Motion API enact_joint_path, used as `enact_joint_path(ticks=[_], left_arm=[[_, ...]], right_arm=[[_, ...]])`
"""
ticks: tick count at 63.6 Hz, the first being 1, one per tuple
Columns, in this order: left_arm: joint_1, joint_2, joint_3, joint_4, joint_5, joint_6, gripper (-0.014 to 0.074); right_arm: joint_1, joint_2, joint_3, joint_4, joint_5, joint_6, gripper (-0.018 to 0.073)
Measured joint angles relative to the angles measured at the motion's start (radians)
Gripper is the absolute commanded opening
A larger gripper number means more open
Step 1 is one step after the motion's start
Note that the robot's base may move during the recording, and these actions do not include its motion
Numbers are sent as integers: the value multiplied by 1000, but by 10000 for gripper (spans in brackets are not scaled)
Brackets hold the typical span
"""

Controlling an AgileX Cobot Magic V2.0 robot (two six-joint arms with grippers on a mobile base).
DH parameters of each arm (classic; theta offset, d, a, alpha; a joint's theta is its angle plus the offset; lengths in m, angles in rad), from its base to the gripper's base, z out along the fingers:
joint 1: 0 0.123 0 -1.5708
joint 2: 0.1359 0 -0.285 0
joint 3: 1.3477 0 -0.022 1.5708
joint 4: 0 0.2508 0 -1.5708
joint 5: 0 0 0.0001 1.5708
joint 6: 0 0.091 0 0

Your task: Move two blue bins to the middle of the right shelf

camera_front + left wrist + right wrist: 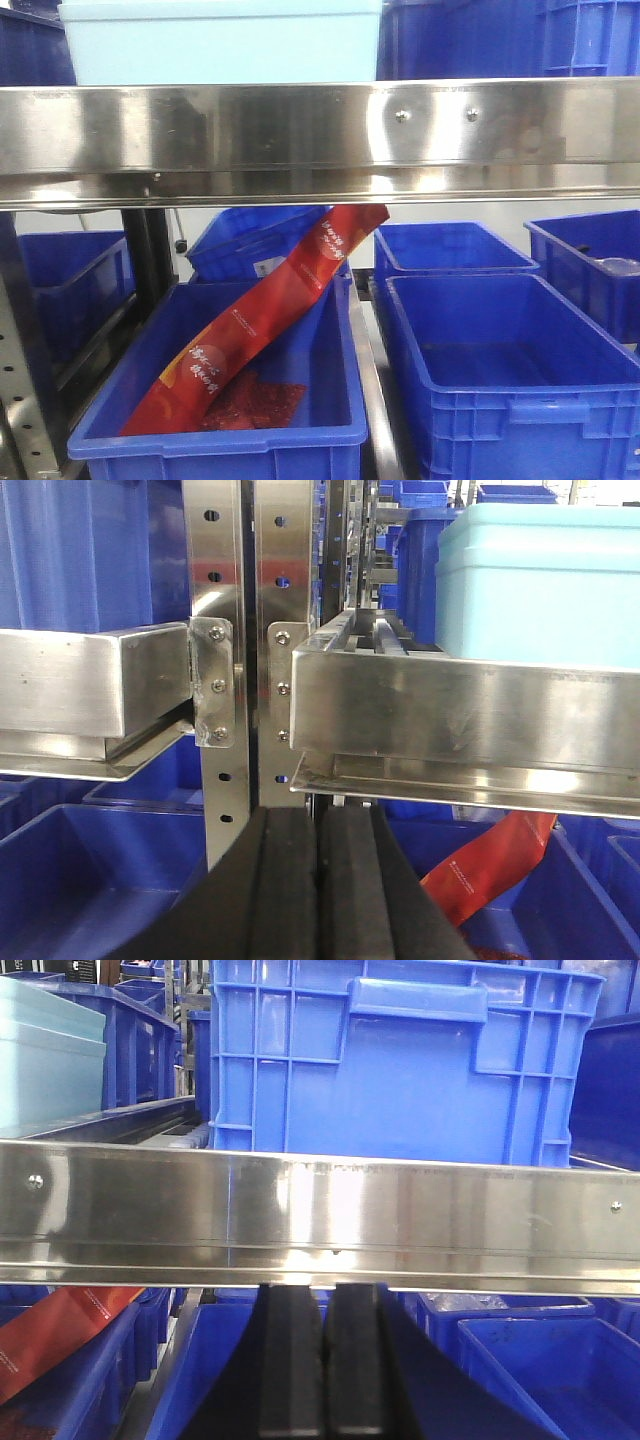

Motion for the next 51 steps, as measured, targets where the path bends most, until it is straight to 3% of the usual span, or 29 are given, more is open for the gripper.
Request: enact_joint_path(ticks=[21,51], left_arm=[[-130,0,0,0,0,0,-111],[-137,0,0,0,0,0,-111]], right_arm=[[0,-2,0,0,0,0,-162],[0,-2,0,0,0,0,-162]])
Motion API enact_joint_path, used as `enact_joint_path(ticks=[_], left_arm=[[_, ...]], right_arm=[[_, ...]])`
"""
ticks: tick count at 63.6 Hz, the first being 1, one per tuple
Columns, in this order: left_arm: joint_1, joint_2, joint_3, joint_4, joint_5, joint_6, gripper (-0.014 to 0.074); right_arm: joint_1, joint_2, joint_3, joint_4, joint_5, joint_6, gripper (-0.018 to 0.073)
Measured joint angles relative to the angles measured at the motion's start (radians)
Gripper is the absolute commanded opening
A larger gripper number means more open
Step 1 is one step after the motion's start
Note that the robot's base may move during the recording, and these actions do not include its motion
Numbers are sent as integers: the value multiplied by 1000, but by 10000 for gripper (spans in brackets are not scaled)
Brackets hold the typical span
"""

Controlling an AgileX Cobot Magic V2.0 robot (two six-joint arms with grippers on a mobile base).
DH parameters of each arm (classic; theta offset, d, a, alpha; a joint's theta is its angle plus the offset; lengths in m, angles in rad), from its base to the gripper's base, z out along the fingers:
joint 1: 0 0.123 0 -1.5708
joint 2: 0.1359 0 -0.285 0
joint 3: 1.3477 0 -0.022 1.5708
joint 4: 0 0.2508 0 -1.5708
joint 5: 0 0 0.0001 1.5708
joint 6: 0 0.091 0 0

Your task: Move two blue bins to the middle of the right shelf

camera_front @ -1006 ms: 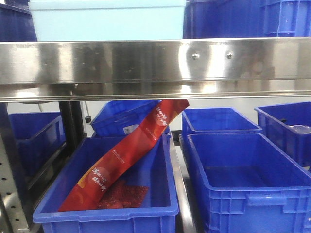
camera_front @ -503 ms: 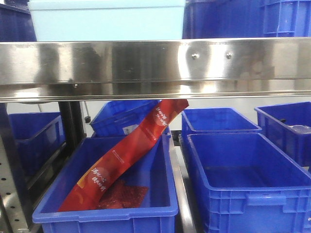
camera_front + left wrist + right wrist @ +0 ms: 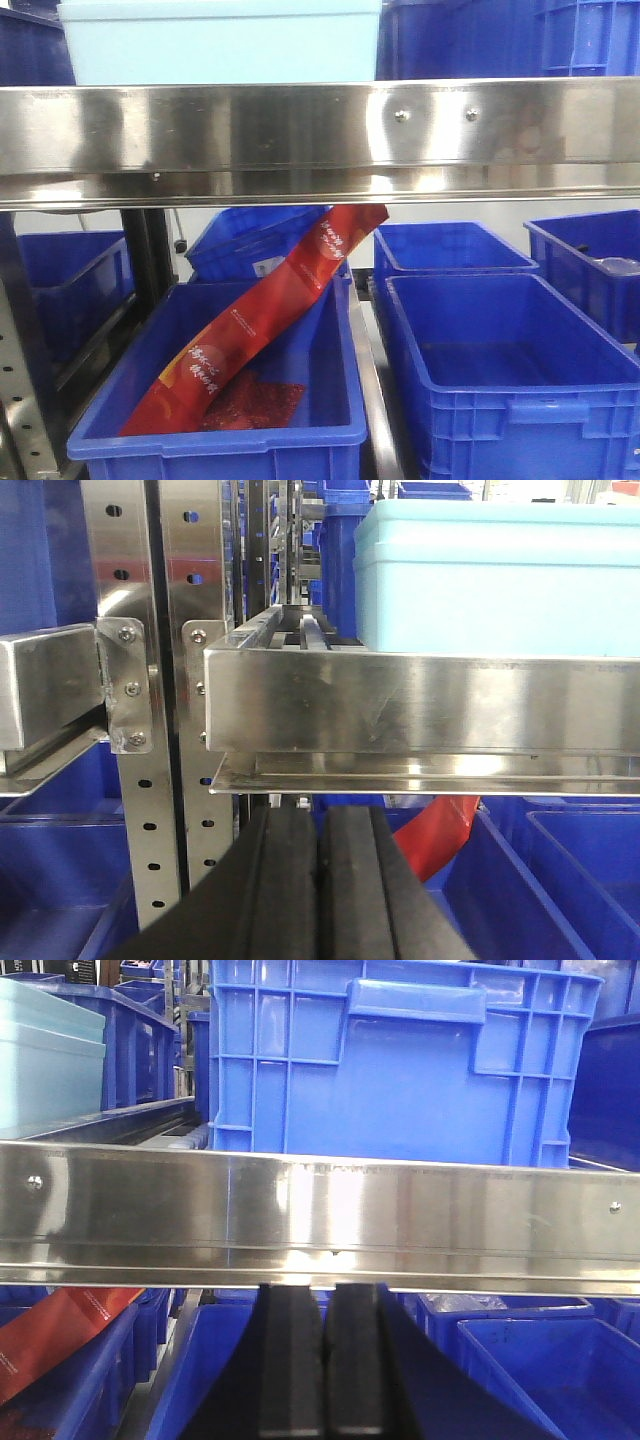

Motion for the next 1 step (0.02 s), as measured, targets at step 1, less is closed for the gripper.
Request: enact_joint_path(ticks=[1], left_arm=[[0,0,0,0,0,0,-111]], right_arm=[[0,0,0,0,0,0,-162]])
